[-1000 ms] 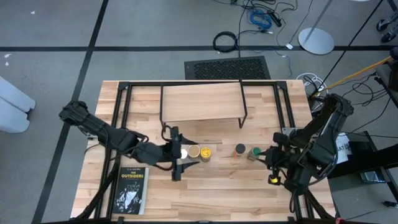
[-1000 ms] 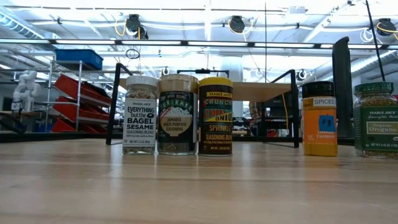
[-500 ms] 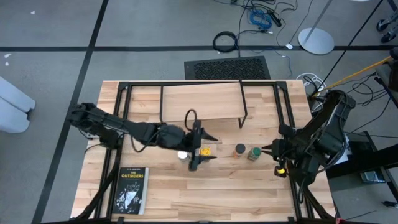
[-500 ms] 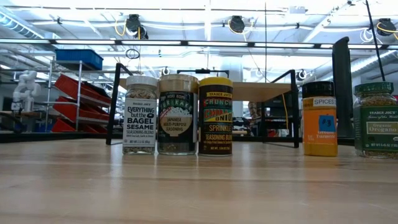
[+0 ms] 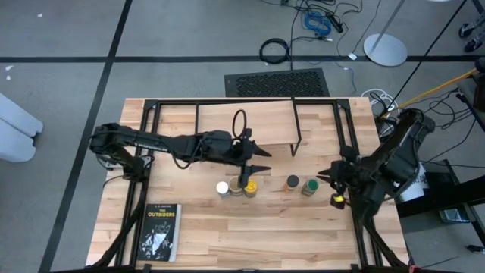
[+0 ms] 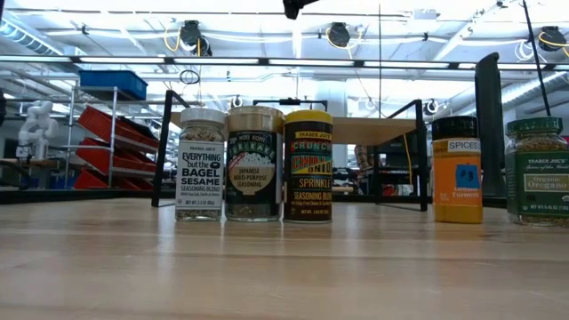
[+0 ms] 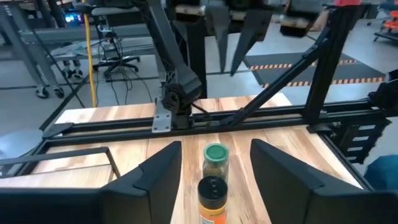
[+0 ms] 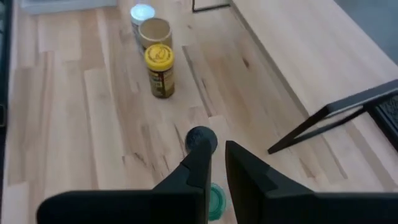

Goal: Shelf spices
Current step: Put the black orange seasoning bottle on the shelf

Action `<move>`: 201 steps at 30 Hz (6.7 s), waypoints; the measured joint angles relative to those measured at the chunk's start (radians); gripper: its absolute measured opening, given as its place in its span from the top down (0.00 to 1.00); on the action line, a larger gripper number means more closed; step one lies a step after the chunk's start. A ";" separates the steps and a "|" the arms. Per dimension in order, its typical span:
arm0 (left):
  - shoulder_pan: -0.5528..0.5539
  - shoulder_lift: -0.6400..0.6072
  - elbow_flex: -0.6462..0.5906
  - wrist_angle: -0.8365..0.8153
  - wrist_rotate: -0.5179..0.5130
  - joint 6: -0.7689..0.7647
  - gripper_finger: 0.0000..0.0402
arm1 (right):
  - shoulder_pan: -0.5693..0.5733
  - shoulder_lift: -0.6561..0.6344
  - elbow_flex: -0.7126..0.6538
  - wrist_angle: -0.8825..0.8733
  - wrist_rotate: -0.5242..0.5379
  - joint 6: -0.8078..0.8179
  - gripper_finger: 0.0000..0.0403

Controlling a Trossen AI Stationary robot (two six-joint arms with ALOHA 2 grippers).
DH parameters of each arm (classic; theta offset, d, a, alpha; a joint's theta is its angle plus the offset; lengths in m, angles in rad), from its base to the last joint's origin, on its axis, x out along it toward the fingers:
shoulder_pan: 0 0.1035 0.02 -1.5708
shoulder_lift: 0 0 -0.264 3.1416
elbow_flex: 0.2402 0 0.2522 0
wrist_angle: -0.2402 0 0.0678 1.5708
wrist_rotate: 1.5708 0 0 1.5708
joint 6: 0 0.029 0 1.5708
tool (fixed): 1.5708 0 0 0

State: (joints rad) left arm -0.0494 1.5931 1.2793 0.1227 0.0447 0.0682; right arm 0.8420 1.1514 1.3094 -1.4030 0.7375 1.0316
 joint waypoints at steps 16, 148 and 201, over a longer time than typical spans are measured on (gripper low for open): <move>0.010 -0.006 0.001 -0.092 0.043 -0.001 0.52 | -0.229 0.057 -0.062 0.233 -0.180 -0.345 0.86; -0.026 -0.203 0.000 -0.349 -0.309 -0.027 0.52 | -0.938 0.190 0.206 0.474 -0.630 -1.034 0.50; 0.016 -0.319 0.001 -0.531 -0.330 -0.007 0.52 | -1.361 0.717 0.941 -0.049 -0.830 -1.404 0.50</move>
State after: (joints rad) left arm -0.0330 1.2743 1.2800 -0.4083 -0.2855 0.0614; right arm -0.5186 1.8688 2.2505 -1.4525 -0.0929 -0.3727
